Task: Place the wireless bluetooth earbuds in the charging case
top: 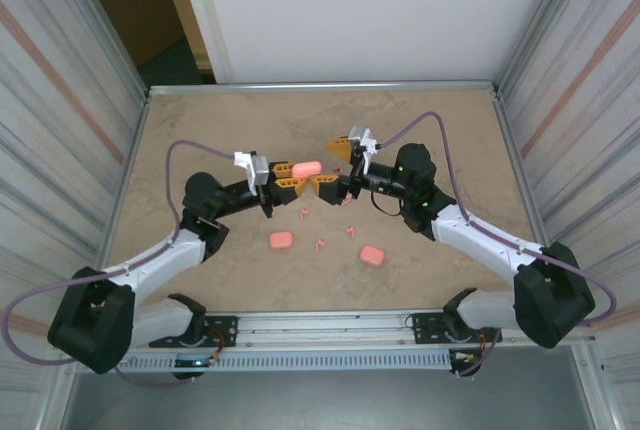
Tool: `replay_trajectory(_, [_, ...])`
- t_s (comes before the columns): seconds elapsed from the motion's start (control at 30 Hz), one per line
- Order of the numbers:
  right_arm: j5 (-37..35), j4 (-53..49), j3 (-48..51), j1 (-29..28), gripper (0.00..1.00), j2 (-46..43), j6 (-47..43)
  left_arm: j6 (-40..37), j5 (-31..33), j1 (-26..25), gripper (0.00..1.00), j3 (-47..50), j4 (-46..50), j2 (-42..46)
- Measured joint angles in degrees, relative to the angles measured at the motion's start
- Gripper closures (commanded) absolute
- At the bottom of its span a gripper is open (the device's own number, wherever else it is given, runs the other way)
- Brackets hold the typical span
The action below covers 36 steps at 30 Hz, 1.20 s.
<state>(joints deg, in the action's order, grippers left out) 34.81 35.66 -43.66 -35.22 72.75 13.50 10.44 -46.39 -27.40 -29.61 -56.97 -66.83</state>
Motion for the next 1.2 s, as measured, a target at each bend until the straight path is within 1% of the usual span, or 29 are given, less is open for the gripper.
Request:
replay_trajectory(0.4, [0.0, 0.3, -0.2, 0.1, 0.03, 0.0, 1.3, -1.3, 0.0, 0.0, 1.0, 0.0, -0.1, 0.0])
replay_trajectory(0.63, [0.0, 0.1, -1.1, 0.9, 0.07, 0.0, 2.7, -1.4, 1.0, 0.0, 1.0, 0.0, -0.2, 0.0])
replay_trajectory(0.87, [-0.7, -1.7, -3.6, 1.3, 0.07, 0.0, 2.8, -1.6, 1.1, -0.1, 1.0, 0.0, -0.2, 0.0])
replay_trajectory(1.2, [-1.8, -2.8, -4.5, 1.6, 0.07, 0.5, 3.0, -1.7, 1.1, -0.5, 1.0, 0.0, -0.2, 0.0])
